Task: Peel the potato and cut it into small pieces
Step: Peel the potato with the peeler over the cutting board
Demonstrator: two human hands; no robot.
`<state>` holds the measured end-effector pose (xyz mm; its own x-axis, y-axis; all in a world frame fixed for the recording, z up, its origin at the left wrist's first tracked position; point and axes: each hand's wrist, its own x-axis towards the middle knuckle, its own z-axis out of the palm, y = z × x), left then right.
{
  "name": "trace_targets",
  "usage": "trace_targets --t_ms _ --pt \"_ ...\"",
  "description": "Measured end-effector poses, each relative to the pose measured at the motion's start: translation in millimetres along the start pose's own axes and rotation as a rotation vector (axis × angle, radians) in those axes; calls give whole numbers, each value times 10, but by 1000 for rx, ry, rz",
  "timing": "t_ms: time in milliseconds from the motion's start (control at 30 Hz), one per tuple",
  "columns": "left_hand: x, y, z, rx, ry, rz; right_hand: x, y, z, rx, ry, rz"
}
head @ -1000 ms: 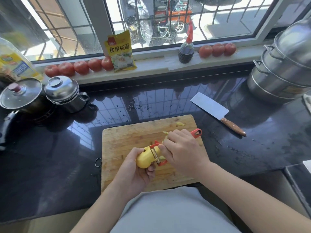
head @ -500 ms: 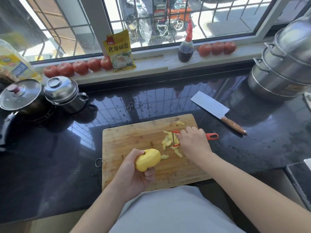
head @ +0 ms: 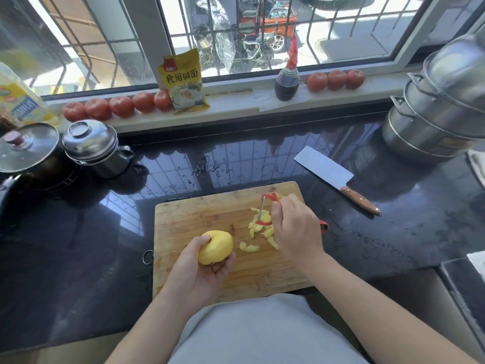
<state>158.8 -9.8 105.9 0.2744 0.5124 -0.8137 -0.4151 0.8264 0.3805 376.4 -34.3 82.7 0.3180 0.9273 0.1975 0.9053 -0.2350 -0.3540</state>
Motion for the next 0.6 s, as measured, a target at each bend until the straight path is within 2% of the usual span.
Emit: trace_targets --t_ms 67,100,133,233,267,300,400,433,500,600 --pt "0 -7 -16 23 4 1 -107 87 119 -232 -336 21" --pt "-2 -6 -30 42 8 2 -149 139 158 -288 -419 72" --pt "-8 -4 -43 60 11 2 -189 149 149 -276 -400 96" --pt "-8 6 -81 88 9 11 -257 165 150 -93 -98 104" --pt "-8 0 -90 87 9 9 -262 160 134 -5 -56 113" --pt "-6 -3 -91 81 3 1 -281 163 158 19 -40 71" --pt "14 -34 -86 78 -9 -26 -286 207 250 -161 -365 132" --pt "15 -39 -85 88 -11 -32 -289 230 253 -183 -426 156" --pt "36 -39 -88 137 -3 -31 -335 161 191 -125 -335 98" --pt "54 -66 -70 182 57 2 -339 -34 38 23 -113 -157"
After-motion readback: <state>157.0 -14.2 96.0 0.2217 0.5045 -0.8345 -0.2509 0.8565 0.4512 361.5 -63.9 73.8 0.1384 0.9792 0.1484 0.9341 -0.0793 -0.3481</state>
